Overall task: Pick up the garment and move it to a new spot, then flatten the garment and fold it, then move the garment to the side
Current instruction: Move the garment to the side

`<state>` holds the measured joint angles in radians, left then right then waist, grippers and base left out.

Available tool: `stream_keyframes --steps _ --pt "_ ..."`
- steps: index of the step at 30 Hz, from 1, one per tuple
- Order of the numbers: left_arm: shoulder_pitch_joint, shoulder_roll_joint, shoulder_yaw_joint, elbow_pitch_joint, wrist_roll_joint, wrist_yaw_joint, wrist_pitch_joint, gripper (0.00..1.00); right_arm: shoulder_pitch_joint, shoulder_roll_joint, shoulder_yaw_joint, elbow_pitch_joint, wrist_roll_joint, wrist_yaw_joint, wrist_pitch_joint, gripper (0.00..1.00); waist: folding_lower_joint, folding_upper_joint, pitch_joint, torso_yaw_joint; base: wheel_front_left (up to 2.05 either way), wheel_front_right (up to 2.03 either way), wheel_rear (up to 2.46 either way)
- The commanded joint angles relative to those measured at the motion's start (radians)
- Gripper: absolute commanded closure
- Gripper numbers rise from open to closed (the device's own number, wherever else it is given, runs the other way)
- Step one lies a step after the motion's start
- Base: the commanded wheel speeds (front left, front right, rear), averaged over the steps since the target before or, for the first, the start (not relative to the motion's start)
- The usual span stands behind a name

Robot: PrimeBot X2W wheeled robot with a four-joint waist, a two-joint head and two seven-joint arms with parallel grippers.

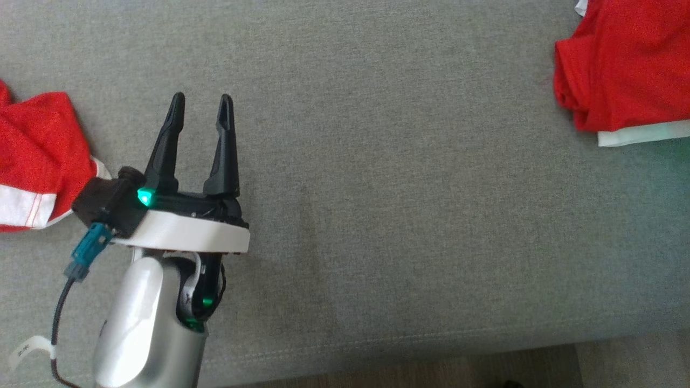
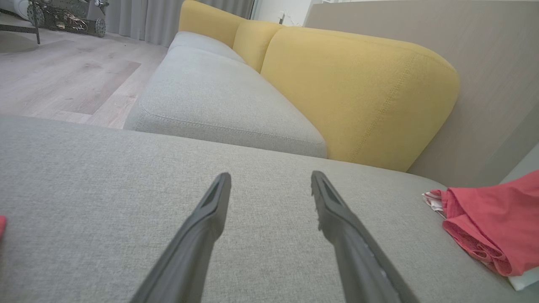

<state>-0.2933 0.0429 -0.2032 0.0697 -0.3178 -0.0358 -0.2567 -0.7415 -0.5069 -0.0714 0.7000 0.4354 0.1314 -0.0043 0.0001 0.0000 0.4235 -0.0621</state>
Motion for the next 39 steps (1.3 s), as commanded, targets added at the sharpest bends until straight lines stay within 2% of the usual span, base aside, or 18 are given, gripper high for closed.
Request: stream_keyframes --steps 1,5,7,8,14,19,26,29,39 --pt "-0.024 0.007 0.039 -0.034 0.011 -0.002 -0.005 0.00 -0.026 -0.018 0.012 -0.038 -0.001 -0.001 -0.003 1.00 -0.0001 0.0000 0.001 -0.002 0.00 0.00 0.00" --pt "-0.028 0.007 0.039 -0.030 0.011 -0.001 -0.005 0.00 -0.023 -0.011 -0.004 -0.035 -0.004 -0.001 0.010 1.00 -0.0001 0.0000 -0.001 -0.001 0.00 0.00 0.00" --pt "-0.028 0.007 0.038 -0.030 0.009 0.000 -0.005 0.00 -0.020 -0.001 -0.013 -0.039 0.001 -0.001 0.011 0.09 -0.0001 0.0000 -0.005 -0.001 0.00 0.00 0.00" --pt "-0.027 0.007 0.038 -0.029 0.007 0.001 -0.005 0.00 -0.018 0.006 -0.020 -0.037 0.008 -0.001 0.019 0.00 -0.0001 0.0000 -0.009 0.000 0.00 0.00 0.00" --pt "-0.011 0.007 0.040 -0.020 -0.007 0.002 -0.005 0.00 0.006 0.024 0.005 -0.095 -0.012 -0.001 0.003 0.00 -0.0001 0.0000 -0.054 0.008 0.00 0.00 0.00" --pt "0.015 0.007 0.049 -0.016 -0.023 0.002 -0.005 0.00 0.043 0.071 0.056 -0.177 -0.018 -0.001 -0.026 0.00 -0.0001 0.0000 -0.126 0.021 0.00 0.00 0.00" --pt "0.070 0.007 0.067 -0.014 -0.039 0.000 -0.005 0.00 0.163 0.149 0.147 -0.313 -0.029 -0.001 -0.100 0.00 -0.0001 0.0000 -0.241 0.050 0.00 0.00 0.00" --pt "0.096 0.007 0.074 -0.015 -0.043 -0.001 -0.005 0.00 0.229 0.159 0.189 -0.361 -0.091 -0.001 -0.156 0.00 -0.0001 0.0000 -0.281 0.061 0.00 0.00 0.00" --pt "0.205 0.007 0.076 0.008 -0.051 -0.014 -0.005 0.00 0.464 0.319 0.174 -0.428 -0.238 -0.001 -0.247 0.00 -0.0001 0.0000 -0.371 0.079 0.00 0.00 0.00"
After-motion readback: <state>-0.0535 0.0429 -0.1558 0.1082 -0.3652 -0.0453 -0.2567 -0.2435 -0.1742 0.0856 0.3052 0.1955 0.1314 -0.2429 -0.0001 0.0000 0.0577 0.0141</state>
